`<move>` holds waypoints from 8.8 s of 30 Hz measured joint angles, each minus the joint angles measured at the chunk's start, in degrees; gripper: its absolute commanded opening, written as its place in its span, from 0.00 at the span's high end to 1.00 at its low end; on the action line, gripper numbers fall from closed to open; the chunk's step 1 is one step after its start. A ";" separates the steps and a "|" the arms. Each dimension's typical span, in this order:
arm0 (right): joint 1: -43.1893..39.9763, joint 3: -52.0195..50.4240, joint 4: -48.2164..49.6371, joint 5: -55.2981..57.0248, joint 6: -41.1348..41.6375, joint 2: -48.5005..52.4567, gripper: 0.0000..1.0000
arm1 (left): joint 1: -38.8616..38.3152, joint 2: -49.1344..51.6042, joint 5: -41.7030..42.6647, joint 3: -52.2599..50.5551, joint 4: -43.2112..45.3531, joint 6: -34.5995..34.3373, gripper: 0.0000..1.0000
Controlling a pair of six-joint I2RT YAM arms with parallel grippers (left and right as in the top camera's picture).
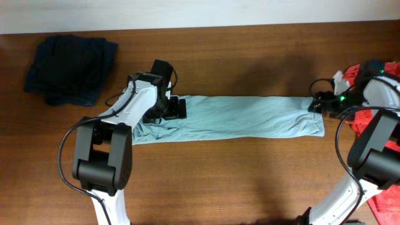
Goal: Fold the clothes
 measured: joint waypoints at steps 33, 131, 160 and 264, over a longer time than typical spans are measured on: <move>11.74 -4.63 1.81 8.09 0.13 -1.38 0.96 | 0.00 0.00 0.00 0.00 0.00 0.00 0.01; 51.98 24.46 -14.45 16.55 9.97 9.05 0.96 | 26.45 -17.11 -0.76 11.37 0.02 -0.46 0.01; 46.23 34.45 -24.81 5.40 12.83 9.09 0.48 | 26.45 -17.11 -0.74 11.37 0.02 -0.46 0.01; 47.98 4.46 22.16 -17.86 11.54 8.31 0.53 | 26.45 -17.11 -0.76 11.37 0.02 -0.44 0.01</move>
